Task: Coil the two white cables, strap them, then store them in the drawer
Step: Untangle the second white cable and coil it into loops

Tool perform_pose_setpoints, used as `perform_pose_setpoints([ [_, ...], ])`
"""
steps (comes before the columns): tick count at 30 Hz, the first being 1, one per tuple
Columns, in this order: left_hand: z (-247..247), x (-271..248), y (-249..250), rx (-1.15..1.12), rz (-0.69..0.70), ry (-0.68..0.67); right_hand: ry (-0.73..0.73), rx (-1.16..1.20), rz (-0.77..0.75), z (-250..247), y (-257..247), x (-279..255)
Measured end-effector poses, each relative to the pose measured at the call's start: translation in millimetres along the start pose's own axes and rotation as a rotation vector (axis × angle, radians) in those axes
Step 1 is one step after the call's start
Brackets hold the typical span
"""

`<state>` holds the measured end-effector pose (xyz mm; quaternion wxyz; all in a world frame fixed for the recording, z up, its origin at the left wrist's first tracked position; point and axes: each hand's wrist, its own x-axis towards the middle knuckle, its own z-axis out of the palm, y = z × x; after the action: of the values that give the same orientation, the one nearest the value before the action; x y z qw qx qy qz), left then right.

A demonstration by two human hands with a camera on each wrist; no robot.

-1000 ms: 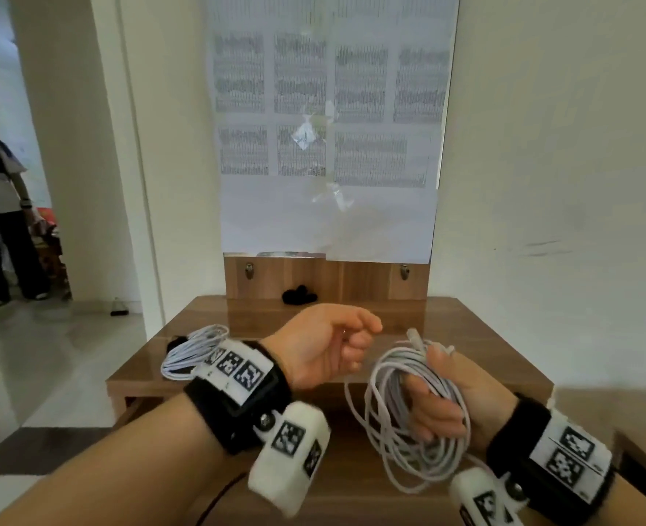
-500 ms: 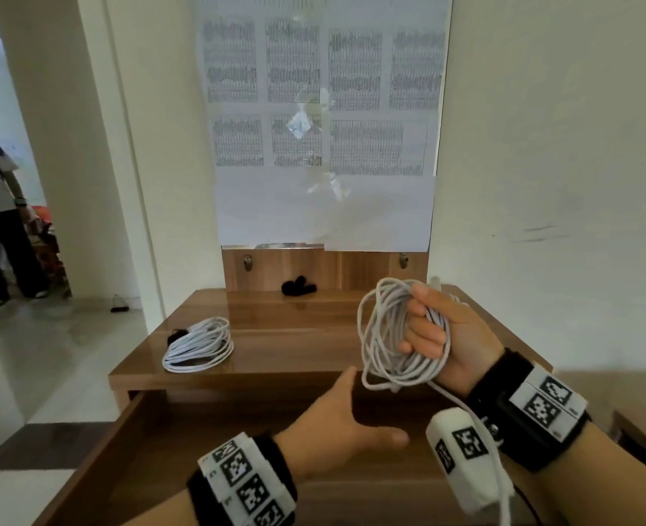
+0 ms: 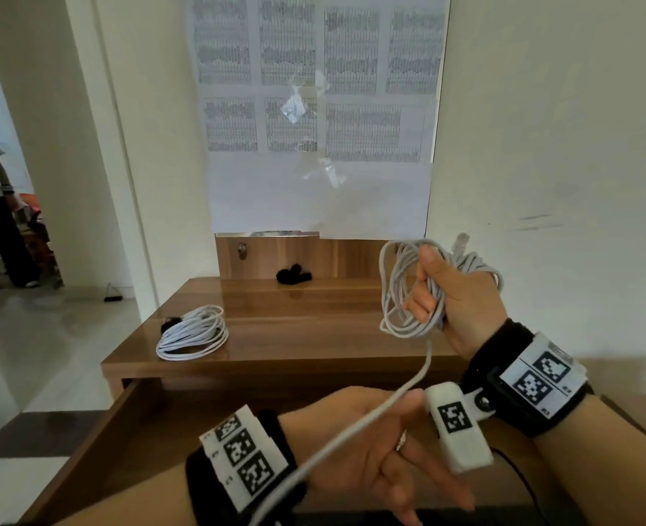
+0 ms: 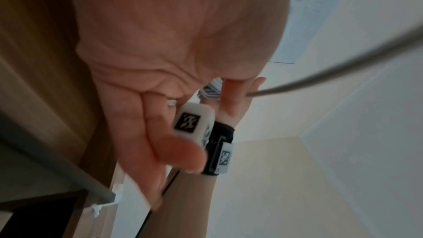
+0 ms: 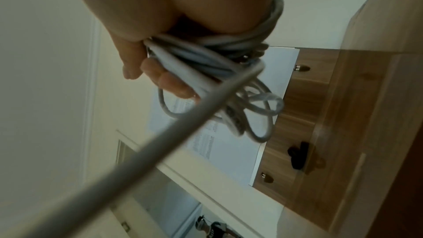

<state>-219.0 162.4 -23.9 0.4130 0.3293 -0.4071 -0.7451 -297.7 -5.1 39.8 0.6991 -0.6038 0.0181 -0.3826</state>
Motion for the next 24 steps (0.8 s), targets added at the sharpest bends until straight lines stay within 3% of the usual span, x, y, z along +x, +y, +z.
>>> perform_pose_setpoints([
  [2, 9, -6, 16, 0.189, -0.028, 0.174, -0.021, -0.096, -0.008, 1, 3, -2],
  [4, 17, -9, 27, 0.563, 0.036, 0.531, -0.046, -0.23, -0.028, 2, 7, -7],
  [6, 20, -10, 33, 0.929, 0.318, 0.809, -0.025, -0.423, -0.019, 4, 13, -12],
  [7, 18, -11, 35, 1.07, 0.502, 0.853, 0.008, -0.532, -0.008, 3, 16, -14],
  [8, 17, -10, 36, 1.149, 0.66, 0.814, 0.041, -0.632, 0.012, 3, 19, -15],
  [9, 15, -9, 36, 1.129, 0.793, 0.688, 0.054, -0.688, 0.035, 2, 21, -16],
  [11, 9, -10, 36, 0.905, 0.844, 0.415, 0.0, -0.714, 0.068, 2, 23, -19],
  [13, 0, -14, 39, 0.628, 0.83, 0.281, -0.016, -0.776, 0.12, 1, 24, -21],
  [15, -7, -16, 45, 0.525, 0.8, 0.408, 0.041, -0.794, 0.193, -6, 29, -22],
  [19, -18, 1, 45, 0.716, 0.448, 0.715, 0.059, -0.659, 0.222, -8, 37, -20],
  [22, -19, 16, 44, 0.901, 0.152, 0.78, -0.06, -0.373, 0.251, 4, 40, -20],
  [24, -15, 21, 46, 0.948, -0.001, 0.819, -0.118, -0.371, 0.29, 3, 45, -20],
])
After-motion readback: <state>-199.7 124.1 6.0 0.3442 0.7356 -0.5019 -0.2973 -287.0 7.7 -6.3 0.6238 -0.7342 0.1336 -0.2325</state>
